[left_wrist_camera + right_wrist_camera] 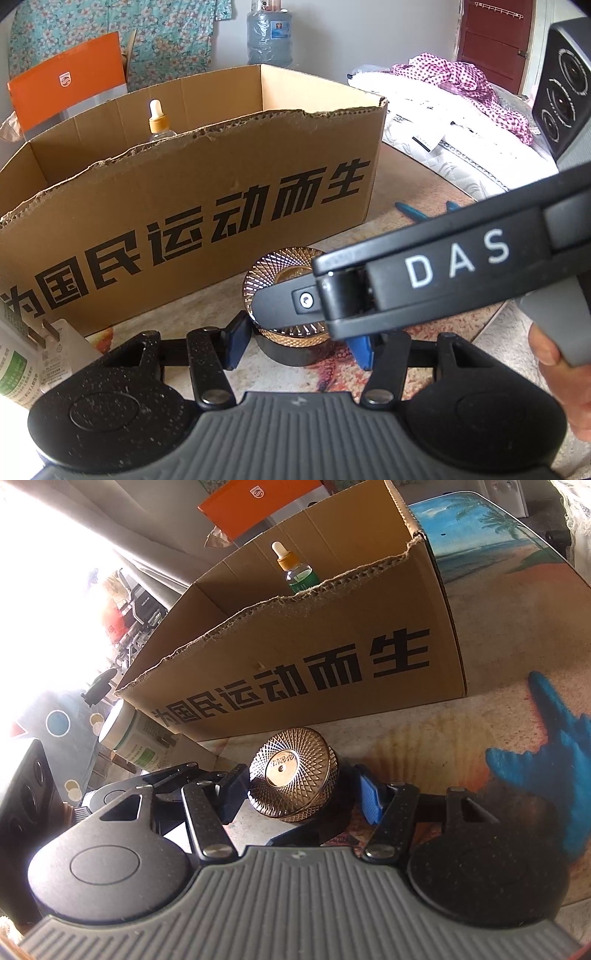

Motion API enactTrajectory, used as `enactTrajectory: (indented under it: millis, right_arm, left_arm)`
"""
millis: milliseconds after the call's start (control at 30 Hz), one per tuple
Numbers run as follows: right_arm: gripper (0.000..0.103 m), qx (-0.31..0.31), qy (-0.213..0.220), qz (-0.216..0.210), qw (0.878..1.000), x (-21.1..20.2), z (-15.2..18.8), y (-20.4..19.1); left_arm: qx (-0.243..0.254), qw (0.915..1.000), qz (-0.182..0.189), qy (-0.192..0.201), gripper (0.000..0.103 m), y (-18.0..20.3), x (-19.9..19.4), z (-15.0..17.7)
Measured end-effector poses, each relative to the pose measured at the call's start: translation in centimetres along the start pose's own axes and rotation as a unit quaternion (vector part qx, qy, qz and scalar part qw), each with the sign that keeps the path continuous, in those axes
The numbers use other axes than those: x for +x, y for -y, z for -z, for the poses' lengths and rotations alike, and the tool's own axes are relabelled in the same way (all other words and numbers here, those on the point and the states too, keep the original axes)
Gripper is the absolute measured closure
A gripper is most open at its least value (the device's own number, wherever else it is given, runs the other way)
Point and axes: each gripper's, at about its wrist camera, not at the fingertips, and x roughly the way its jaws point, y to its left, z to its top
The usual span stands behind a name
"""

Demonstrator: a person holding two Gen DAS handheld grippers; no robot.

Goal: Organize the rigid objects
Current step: 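Close the right gripper around the gold-lidded dark jar, then lift the gold-lidded jar with the right gripper and carry it over the box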

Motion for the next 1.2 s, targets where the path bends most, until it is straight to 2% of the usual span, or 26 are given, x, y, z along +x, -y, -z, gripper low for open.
enactTrajectory:
  millis: [733,967,1200]
  right_arm:
    - [0.049,-0.009,0.013,0.006,1.0,-1.2,0.3,-0.9]
    - [0.049,-0.035,0.041,0.001,0.999,-4.1,-0.2,-3.2]
    - [0.048,-0.089,0.093,-0.006,0.992,-8.1,-3.4,-6.9]
  left_arm:
    - [-0.012,0.9999,-0.005,0.009,0.047,0.4,-1.6,0.0]
    - [-0.017,0.9988,-0.011,0.045,0.047,0.5,-5.2,-1.2]
    - [-0.011,0.9941,-0.033,0.103,0.047,0.2,-9.3,-5.3]
